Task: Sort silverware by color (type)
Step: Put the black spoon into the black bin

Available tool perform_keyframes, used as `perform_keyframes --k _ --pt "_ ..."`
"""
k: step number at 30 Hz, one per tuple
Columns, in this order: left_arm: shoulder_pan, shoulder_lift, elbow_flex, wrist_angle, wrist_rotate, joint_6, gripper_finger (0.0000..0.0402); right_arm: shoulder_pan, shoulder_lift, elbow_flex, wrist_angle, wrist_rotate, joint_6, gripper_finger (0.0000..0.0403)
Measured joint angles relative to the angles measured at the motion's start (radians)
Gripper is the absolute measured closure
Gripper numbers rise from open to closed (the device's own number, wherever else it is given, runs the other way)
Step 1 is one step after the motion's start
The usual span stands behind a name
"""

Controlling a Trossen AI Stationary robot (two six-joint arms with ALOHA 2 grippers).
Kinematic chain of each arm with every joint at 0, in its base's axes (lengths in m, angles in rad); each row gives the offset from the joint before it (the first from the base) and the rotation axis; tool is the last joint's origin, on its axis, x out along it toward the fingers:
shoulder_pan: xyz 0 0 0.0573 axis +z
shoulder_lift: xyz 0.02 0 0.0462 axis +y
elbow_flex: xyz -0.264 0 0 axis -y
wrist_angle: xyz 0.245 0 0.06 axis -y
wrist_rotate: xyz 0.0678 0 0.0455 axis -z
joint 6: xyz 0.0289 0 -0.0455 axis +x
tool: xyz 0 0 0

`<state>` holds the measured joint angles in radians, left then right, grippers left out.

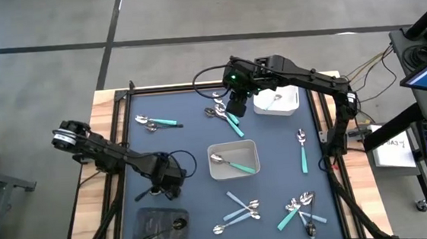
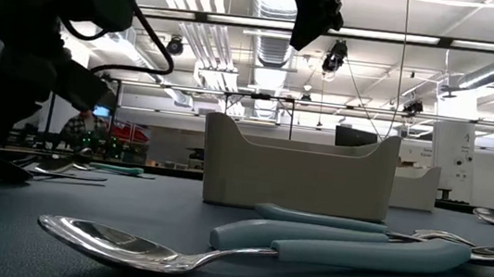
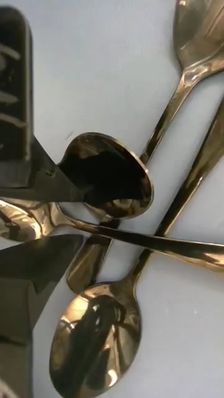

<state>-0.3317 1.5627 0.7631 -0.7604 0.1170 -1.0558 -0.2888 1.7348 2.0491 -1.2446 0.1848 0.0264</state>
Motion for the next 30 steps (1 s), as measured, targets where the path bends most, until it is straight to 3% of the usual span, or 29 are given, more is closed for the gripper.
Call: perform_keyframes --k 11,30 --pt "0.0 -0.001 -0.029 0.006 0.002 -0.006 0.0396 0.0 0.0 0.0 0.0 0.0 -0.003 0.028" --pt "-0.001 -0.058 0.115 -0.087 0.002 0.004 0.0401 0.0 0.0 0.0 0.0 0.0 -0.029 0.028"
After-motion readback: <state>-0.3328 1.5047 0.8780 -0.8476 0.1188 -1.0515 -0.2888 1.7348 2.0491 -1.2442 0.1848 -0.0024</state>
